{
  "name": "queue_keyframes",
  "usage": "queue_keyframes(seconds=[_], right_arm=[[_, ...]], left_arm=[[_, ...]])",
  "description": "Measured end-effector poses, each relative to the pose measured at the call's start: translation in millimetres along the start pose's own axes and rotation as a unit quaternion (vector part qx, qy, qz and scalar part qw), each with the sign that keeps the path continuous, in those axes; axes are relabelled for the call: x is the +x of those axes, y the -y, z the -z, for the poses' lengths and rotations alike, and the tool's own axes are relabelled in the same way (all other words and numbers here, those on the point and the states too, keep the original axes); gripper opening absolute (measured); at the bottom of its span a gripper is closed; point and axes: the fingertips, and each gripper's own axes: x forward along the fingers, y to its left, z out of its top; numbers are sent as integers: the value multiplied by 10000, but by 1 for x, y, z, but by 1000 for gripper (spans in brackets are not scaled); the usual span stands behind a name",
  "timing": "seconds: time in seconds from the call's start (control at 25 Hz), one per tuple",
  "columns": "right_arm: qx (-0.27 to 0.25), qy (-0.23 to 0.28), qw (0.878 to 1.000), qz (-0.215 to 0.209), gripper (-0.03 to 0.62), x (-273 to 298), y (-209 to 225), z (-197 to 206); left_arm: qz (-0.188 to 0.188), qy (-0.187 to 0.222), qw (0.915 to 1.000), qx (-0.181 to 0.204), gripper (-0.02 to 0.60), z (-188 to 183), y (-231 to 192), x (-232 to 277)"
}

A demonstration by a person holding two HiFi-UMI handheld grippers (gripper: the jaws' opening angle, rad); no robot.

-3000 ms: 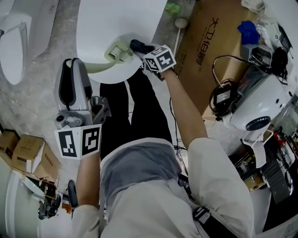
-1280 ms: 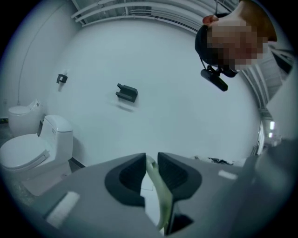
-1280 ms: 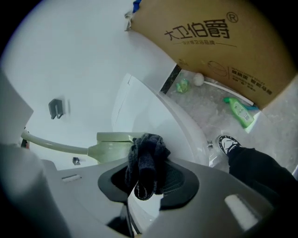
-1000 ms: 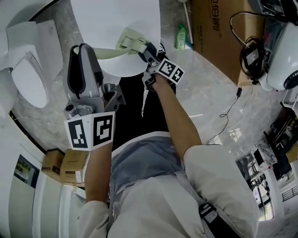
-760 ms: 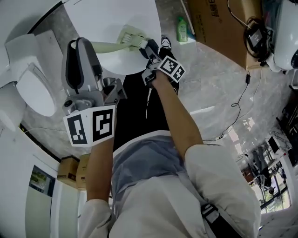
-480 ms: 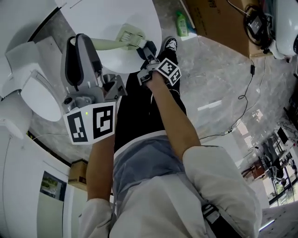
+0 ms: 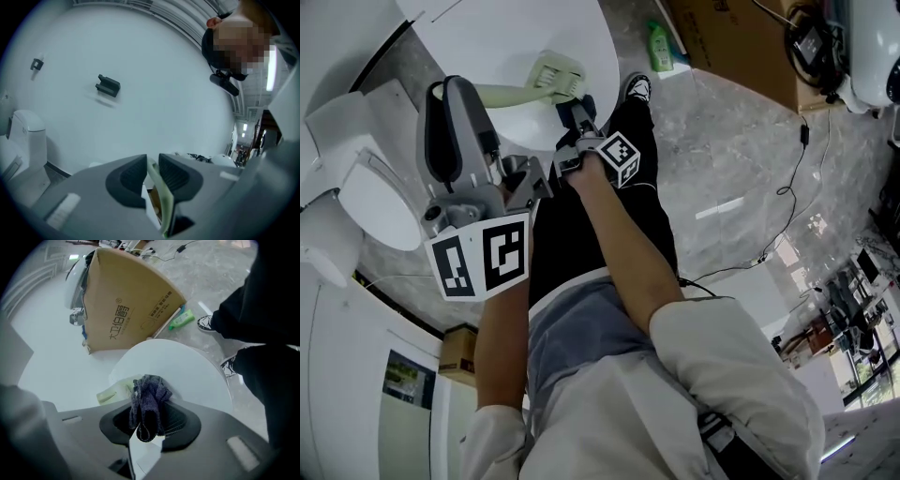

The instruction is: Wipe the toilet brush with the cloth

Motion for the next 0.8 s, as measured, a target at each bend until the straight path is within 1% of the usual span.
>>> queue_keyframes(seconds=[0.16, 0.4, 0.48, 0.64, 0.8], right_arm=[[621, 242, 9976, -179, 95, 2, 5, 7], [1093, 407, 9928, -258, 94, 8, 10, 27], [1197, 456, 9913, -287, 92, 11, 10, 31], [1365, 398, 9893, -332, 92, 15, 6, 42], [1313, 278, 9904, -337, 91, 16, 1, 47]], left_arm=[[-12, 21, 10000, -2, 0, 0, 1, 2], [-28, 24, 10000, -11, 0, 1, 0, 2], [-19, 18, 10000, -7, 0, 2, -1, 2], [6, 14, 10000, 20, 0, 2, 0, 2], [34, 15, 10000, 28, 0, 1, 0, 3]])
